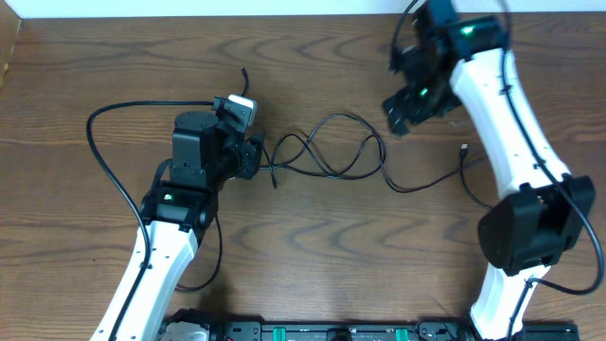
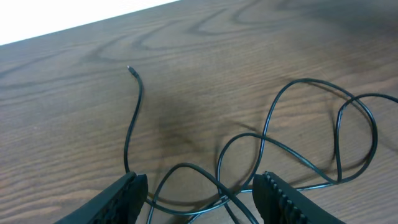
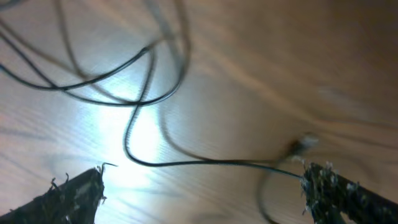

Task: Untangle cables

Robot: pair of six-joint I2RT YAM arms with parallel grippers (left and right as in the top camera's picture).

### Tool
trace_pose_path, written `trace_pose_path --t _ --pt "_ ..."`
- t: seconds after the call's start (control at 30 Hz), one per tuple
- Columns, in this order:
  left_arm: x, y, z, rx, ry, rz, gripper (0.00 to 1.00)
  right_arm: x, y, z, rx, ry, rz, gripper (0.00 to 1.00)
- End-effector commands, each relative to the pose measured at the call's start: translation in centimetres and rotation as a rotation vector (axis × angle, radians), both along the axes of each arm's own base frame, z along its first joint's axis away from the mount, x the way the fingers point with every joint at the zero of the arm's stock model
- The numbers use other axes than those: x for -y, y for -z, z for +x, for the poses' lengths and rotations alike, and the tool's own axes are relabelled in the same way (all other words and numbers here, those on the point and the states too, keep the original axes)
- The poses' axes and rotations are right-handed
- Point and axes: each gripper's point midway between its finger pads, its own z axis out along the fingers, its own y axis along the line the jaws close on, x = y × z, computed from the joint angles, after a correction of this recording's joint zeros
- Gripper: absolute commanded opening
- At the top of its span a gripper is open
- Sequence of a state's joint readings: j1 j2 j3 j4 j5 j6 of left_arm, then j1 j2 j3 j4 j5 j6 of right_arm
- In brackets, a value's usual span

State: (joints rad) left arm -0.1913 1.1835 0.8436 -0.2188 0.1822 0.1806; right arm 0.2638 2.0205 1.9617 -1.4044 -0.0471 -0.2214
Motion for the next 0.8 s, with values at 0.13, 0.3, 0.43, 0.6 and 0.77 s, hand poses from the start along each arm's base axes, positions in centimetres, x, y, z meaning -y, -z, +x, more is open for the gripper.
trace_pose_path --t 0.13,0.3,0.43,0.6,0.77 --pt "0.0 0.0 0.2 -0.005 0.009 0.004 0.6 -2.7 7.1 -4.4 -0.162 -0.027 -0.022 0.99" --pt "0.0 0.0 0.2 -0.005 0.009 0.004 0.6 -3.4 10.0 -6.3 -0.203 -0.05 -0.04 0.99" --pt "0.0 0.0 0.2 -0.005 0.009 0.004 0.6 -3.4 11.3 -7.2 -0.219 -0.046 -0.047 0.91" --pt "0.0 0.0 0.2 -0.005 0.009 0.004 0.6 -3.5 11.7 -6.8 -0.2 -0.034 -0.04 0.27" --pt "0.0 0.0 0.2 -0.005 0.009 0.004 0.6 -4.0 10.7 -5.5 -0.158 0.035 -0.025 0.01"
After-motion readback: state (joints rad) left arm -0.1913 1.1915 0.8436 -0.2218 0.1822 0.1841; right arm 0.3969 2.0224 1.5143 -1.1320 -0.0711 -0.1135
